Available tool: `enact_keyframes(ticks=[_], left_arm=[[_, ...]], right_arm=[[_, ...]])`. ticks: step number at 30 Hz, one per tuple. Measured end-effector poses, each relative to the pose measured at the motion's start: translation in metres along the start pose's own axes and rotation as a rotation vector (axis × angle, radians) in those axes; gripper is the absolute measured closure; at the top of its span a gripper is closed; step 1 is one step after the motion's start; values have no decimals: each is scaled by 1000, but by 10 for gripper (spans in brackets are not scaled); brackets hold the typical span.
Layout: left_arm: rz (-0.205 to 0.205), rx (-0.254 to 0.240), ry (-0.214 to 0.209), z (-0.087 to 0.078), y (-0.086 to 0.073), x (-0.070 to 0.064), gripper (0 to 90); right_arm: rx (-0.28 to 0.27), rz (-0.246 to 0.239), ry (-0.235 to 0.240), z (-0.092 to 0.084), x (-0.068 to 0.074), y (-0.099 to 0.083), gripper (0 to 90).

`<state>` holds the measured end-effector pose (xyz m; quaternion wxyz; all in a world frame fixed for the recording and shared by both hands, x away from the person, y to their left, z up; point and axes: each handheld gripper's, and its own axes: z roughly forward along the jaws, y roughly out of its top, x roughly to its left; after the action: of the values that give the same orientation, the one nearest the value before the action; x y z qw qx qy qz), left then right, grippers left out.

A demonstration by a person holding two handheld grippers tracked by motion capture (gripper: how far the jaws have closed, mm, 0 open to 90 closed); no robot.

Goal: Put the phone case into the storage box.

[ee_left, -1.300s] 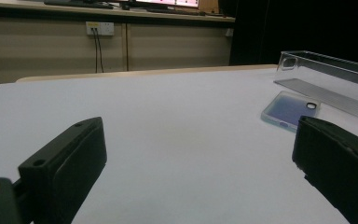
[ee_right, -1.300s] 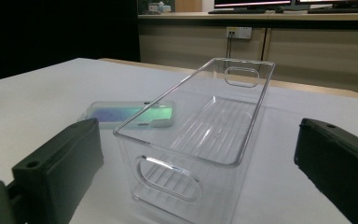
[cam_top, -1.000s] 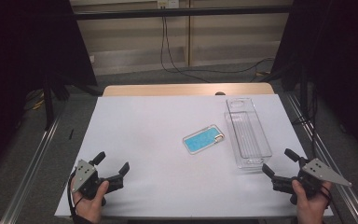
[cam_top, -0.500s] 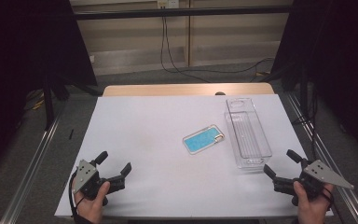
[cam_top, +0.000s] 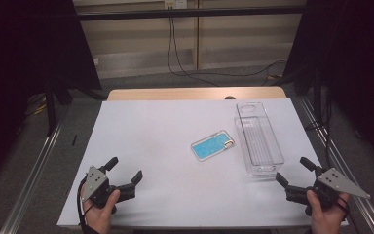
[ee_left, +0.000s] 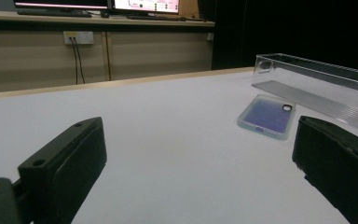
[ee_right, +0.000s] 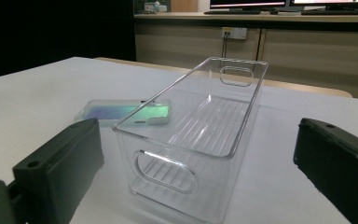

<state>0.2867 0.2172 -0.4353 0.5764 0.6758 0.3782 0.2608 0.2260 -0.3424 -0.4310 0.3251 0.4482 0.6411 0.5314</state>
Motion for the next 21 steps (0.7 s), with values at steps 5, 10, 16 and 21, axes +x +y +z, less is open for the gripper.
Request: enact_keyframes(ticks=[5,10,16,21], left_arm=[[-1,4,-1,3,1,-2,28],[11,3,-16,13,3,-4,28],[18,17,-47,23,2,-6,24],[28,19,-67,32,5,-9,24]], right_arm=[[-1,1,4,1,0,0,3],[1,-8,10,1,1,0,3],[1,-10,11,2,1,0,2],[-3,1,5,1,1,0,0]])
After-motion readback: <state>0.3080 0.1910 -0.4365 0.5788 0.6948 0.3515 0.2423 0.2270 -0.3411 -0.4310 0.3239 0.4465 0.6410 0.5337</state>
